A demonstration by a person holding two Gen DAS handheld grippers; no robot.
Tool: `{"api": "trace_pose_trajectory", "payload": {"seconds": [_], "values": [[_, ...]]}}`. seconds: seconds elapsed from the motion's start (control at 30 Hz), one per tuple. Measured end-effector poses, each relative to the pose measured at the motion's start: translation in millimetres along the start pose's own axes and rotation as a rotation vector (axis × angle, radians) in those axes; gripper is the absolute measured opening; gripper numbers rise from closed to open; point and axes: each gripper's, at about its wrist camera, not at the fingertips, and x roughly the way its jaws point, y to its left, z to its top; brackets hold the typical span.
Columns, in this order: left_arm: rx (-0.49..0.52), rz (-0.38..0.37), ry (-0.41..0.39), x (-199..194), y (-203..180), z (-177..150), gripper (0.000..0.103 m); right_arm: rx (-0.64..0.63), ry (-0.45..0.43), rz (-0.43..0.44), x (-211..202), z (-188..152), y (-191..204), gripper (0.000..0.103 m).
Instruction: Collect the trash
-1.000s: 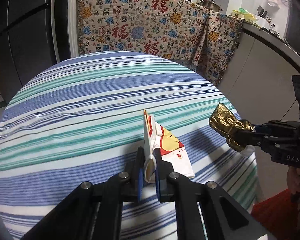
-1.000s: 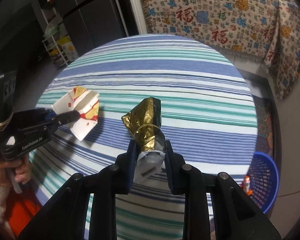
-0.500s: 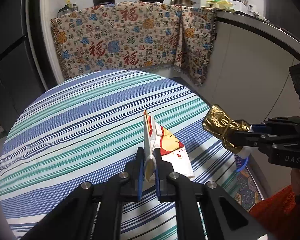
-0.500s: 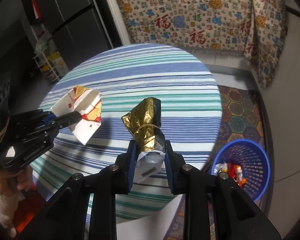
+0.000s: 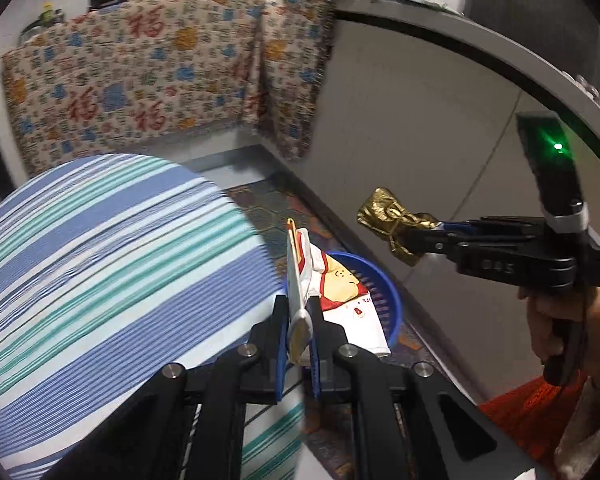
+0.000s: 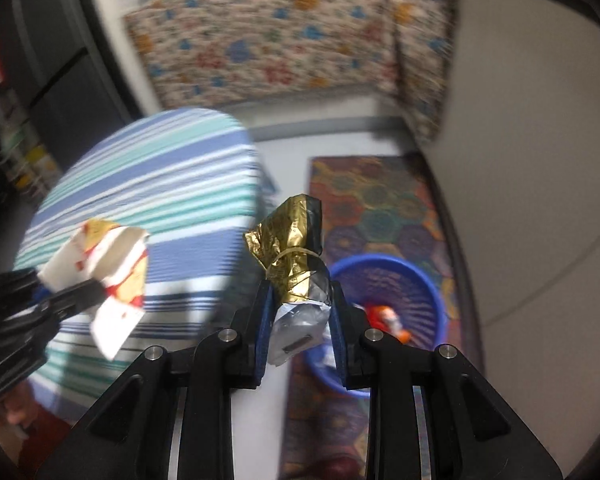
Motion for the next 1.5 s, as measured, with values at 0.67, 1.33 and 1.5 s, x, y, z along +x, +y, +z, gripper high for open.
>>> {"api": "trace_pose_trajectory", "payload": {"seconds": [0.67, 1.33, 1.5], "values": [[0.04, -0.098, 0.235, 203, -62, 26, 0.011, 0.241, 0.176, 0.009, 101, -18, -145, 0.028], [0.031, -0.049, -0.018, 85, -74, 41, 0.088, 0.259, 0.089, -0.163, 16, -19, -133, 0.103], [0.073, 0.029, -0.042, 38, -92, 24, 0.103, 0.193, -0.05, -0.269, -67, -47, -93, 0.103]]}}
